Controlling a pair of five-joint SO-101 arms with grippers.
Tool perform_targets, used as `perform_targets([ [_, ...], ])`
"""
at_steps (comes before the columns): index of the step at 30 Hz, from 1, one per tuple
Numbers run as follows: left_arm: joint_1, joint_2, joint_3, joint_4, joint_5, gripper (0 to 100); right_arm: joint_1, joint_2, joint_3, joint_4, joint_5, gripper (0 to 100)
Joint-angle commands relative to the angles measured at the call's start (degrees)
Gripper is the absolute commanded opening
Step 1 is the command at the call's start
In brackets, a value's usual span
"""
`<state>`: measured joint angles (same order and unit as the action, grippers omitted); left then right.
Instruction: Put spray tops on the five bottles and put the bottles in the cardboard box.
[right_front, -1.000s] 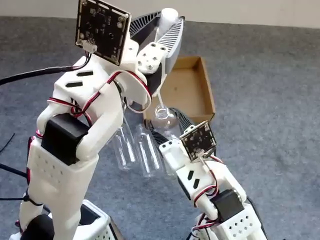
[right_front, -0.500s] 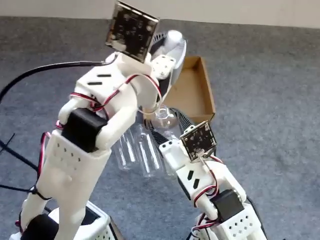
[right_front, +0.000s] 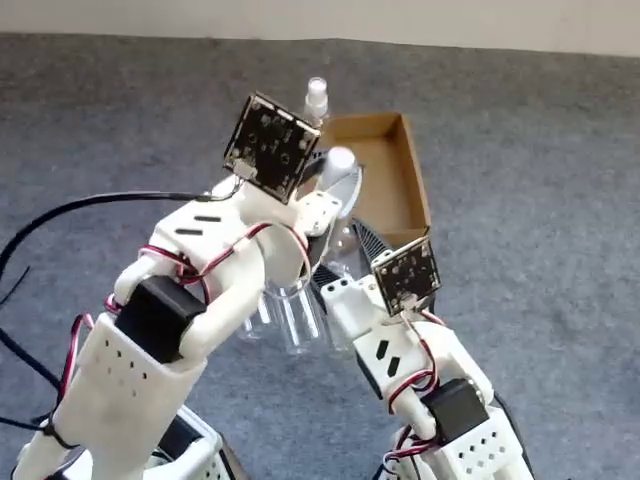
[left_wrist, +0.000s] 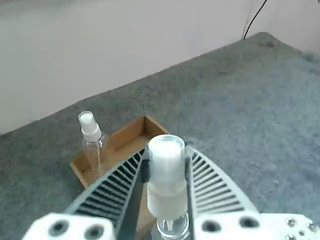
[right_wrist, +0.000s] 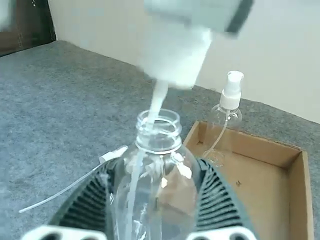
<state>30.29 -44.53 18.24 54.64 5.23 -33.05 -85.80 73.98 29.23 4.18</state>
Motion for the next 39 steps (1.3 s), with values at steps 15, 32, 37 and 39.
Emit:
perform_targets([
  [15, -0.92, -5.67, -4.62, 4.04, -0.53, 19, 1.19, -1.19, -0.66, -0.31, -0.62, 0.4],
  [32, -5.93, 1.01, -2.86, 6.42, -6.33, 10, 1.45, -1.19, -0.84, -0.22, -0.62, 0.4],
  [37, -5.41, -1.01, -7.34, 6.24, -6.24, 10, 1.45, -1.19, -0.66, -0.22, -0.62, 0.4],
  [39, -3.74, -2.07, -8.57, 6.33, -6.24, 10, 1.45, -1.19, -0.66, -0.22, -0.53, 0.4],
])
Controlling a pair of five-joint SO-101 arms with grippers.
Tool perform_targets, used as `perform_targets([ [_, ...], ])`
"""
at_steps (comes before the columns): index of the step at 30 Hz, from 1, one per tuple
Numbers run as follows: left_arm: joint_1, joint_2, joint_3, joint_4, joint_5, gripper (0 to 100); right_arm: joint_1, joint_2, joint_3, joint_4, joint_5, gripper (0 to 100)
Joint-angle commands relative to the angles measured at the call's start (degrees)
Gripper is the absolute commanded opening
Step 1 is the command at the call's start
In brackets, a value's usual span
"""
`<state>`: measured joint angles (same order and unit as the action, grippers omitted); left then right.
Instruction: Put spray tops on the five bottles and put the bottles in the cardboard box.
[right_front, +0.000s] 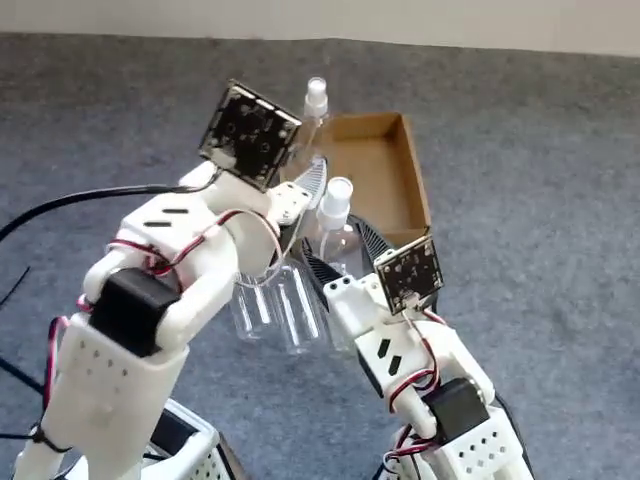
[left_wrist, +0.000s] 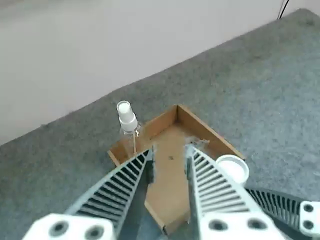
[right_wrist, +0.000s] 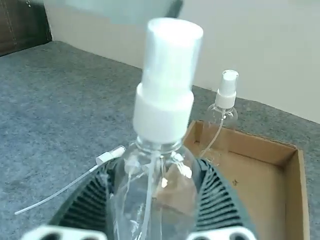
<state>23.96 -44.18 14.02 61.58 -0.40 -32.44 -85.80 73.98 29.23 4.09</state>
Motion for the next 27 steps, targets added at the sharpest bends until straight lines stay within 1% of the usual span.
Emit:
perform_targets([
  [1, 3.56, -2.77, -4.53, -0.44, -0.70, 10, 0.75, -1.19, -0.66, -0.22, -0.44, 0.4],
  [3, 4.70, -3.12, -4.79, 0.44, -0.70, 10, 0.75, -1.19, -0.66, -0.22, -0.44, 0.4],
  [12, 4.44, -2.68, -3.91, 0.44, -0.88, 10, 0.75, -1.19, -0.66, -0.22, -0.44, 0.4],
  [16, 4.35, -2.77, -0.22, 0.09, -3.43, 10, 0.75, -1.19, -0.75, -0.22, -0.44, 0.4],
  [21, 4.18, -2.77, 3.47, 0.09, -3.60, 10, 0.75, -1.19, -0.75, -0.13, -0.44, 0.4],
  [27, 4.09, -2.77, 3.56, 0.26, -3.60, 9, 0.84, -1.19, -0.92, 0.04, -0.18, 0.4],
])
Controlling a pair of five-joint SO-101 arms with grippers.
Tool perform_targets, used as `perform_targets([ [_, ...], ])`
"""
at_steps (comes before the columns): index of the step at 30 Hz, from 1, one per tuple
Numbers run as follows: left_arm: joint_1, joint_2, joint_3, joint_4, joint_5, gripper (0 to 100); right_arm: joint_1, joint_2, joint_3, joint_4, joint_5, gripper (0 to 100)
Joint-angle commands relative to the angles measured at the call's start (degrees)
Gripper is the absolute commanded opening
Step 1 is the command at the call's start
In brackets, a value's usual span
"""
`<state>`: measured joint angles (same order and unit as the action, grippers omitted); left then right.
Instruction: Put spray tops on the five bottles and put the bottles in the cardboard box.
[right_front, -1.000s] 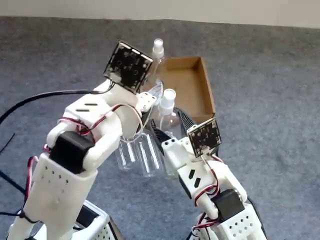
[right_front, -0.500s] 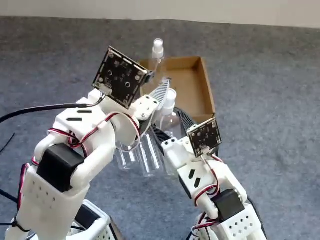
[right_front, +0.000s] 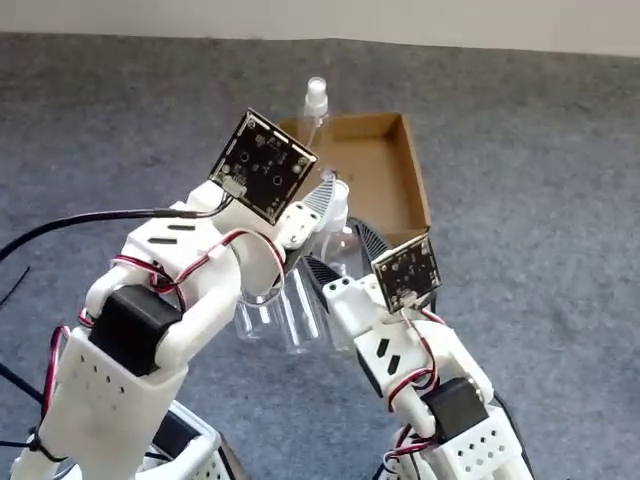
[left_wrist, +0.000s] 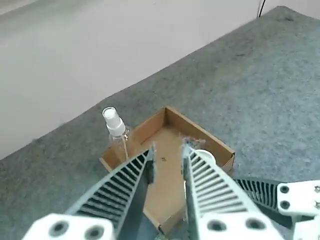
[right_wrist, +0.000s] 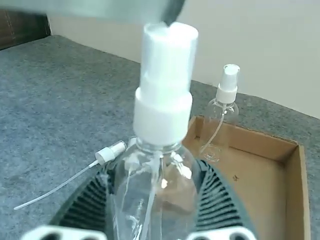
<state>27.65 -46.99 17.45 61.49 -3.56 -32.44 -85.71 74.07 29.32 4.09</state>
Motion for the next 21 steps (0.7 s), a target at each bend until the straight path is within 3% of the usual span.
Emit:
perform_targets([
  [1, -0.04, 0.04, 0.22, 0.44, -0.44, 9, 0.84, -1.27, -1.01, -0.04, -0.09, 0.4],
  [10, -4.00, -0.31, 0.13, 0.18, -0.44, 10, 1.10, -1.27, -0.92, -0.04, 0.00, 0.4],
  [13, -6.29, -1.01, -1.80, 0.62, -0.44, 10, 5.14, -0.92, -1.19, -0.13, 0.00, 0.4],
  [18, -13.67, -9.10, -2.33, 3.25, -0.18, 10, 9.63, 1.01, -5.14, -1.54, -0.35, 0.4],
  [21, -17.36, -15.96, 4.09, 4.92, -0.35, 11, 9.54, 8.57, -11.65, -1.71, -0.44, 0.4],
])
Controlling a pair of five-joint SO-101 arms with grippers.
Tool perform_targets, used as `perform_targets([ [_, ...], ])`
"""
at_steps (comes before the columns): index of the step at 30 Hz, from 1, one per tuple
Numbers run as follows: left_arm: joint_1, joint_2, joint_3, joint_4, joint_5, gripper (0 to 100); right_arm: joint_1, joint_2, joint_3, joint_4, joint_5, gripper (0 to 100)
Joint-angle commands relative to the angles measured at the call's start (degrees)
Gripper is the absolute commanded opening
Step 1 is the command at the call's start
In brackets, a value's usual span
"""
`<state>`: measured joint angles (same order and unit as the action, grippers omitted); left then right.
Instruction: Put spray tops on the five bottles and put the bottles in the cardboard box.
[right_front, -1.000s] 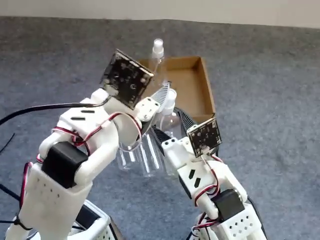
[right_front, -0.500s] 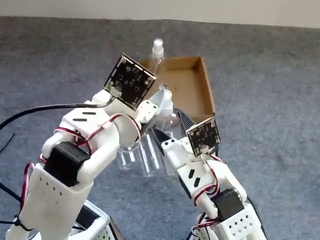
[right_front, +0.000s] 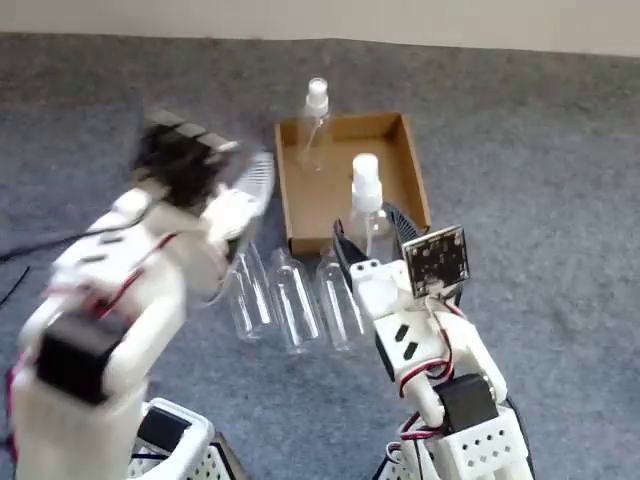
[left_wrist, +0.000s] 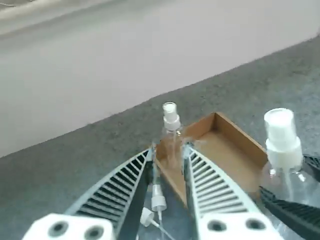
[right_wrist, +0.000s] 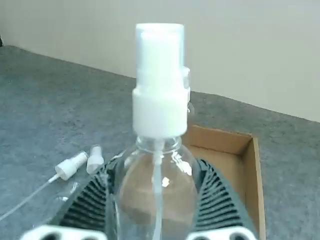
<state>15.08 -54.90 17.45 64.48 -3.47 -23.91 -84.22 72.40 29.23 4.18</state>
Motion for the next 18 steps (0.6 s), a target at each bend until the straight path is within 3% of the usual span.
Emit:
perform_targets([
  [1, -5.76, -10.24, 7.60, 1.93, -0.53, 13, 0.84, 10.59, -12.70, -1.63, -0.62, 0.4],
  [5, -8.84, -17.63, 24.40, 0.09, -0.53, 21, -1.54, 26.07, -25.54, -1.36, -3.25, 0.4],
  [10, -5.23, -25.01, 41.45, -8.79, -0.18, 21, -7.08, 42.77, -37.49, -1.19, -3.69, 0.4],
  [18, -2.86, -33.45, 49.54, -13.45, -0.09, 21, -15.16, 49.36, -43.03, -1.19, -3.78, 0.4],
])
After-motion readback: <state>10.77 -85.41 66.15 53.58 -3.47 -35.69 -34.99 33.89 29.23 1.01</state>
